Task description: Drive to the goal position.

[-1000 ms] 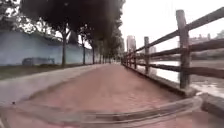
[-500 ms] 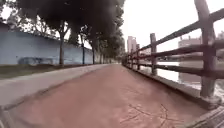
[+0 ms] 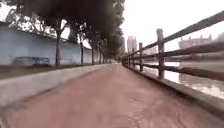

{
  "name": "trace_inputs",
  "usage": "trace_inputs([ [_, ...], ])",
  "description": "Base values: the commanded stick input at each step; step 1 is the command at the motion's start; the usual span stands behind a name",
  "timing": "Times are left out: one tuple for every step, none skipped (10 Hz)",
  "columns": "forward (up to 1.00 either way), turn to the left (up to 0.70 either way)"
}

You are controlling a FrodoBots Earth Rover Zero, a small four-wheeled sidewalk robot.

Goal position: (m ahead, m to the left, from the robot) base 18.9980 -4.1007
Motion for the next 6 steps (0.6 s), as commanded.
trace_inputs([
  [1.0, 0.0],
  [1.0, 0.0],
  [1.0, 0.0],
  [1.0, 0.0],
  [1.0, 0.0],
  [1.0, 0.0],
])
